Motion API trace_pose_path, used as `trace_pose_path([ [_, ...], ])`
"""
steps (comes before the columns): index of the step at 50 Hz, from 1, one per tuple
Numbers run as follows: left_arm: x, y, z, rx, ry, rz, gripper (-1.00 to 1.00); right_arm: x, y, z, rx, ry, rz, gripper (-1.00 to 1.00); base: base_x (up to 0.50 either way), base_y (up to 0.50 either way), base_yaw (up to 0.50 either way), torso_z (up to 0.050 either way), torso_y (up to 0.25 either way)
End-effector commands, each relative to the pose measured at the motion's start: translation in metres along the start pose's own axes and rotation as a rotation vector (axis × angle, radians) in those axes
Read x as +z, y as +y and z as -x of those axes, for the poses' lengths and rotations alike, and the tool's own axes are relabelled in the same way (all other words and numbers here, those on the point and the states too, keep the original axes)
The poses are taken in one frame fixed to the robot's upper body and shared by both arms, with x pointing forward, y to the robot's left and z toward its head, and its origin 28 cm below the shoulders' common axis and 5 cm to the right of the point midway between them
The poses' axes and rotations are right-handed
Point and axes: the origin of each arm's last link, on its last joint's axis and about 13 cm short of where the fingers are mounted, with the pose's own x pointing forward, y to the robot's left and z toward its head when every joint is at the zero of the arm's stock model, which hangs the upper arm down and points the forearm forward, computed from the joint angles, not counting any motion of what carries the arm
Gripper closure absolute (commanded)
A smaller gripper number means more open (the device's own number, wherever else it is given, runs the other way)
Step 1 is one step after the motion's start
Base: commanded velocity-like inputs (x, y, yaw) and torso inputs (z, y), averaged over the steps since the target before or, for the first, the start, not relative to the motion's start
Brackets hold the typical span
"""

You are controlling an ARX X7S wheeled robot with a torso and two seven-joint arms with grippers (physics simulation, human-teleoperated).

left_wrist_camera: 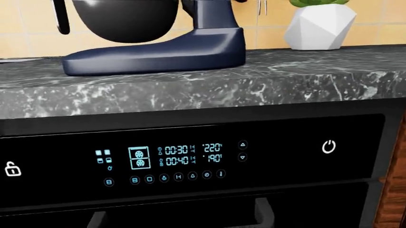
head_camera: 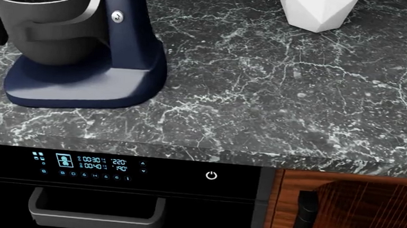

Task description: Open the stand mixer head.

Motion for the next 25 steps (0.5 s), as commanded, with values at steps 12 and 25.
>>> trace_pose_path([
  [12, -0.0004, 0.0002, 0.0002, -0.002, -0.005, 0.003, -1.0, -0.0026, 0.0021, 0.0032, 0.039, 0.023, 0.049, -1.0, 0.0, 0.5, 0.0, 0.0, 0.0],
  [25, 0.0004, 0.0007, -0.0004, 0.001, -0.009, 0.0, -1.0, -0.0023, 0.0011, 0.0029, 0.036, 0.023, 0.032, -1.0, 0.0, 0.5, 0.0, 0.0, 0.0],
])
